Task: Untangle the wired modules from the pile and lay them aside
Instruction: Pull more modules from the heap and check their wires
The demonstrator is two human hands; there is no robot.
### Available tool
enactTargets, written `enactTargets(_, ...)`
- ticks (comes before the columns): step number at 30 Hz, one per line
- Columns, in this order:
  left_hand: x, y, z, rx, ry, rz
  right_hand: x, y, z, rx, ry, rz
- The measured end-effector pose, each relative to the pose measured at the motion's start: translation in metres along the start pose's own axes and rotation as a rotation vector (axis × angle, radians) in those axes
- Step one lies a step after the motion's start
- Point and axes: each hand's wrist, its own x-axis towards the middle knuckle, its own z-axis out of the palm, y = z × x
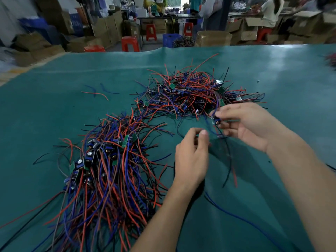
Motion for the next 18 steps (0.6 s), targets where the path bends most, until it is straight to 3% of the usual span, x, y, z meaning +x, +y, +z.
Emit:
enactTargets(4, -0.001, 0.002, -0.001, -0.061, -0.038, 0.02, -0.02, 0.023, 0.016, 0.136, 0.064, -0.042)
enactTargets(10, 0.001, -0.003, -0.002, -0.016, -0.02, 0.036, -0.017, 0.047, 0.027, 0.143, 0.162, -0.159)
enactTargets(18, -0.001, -0.003, -0.001, 0.094, -0.137, 0.066, -0.011, 0.05, 0.011, 0.096, 0.106, -0.241)
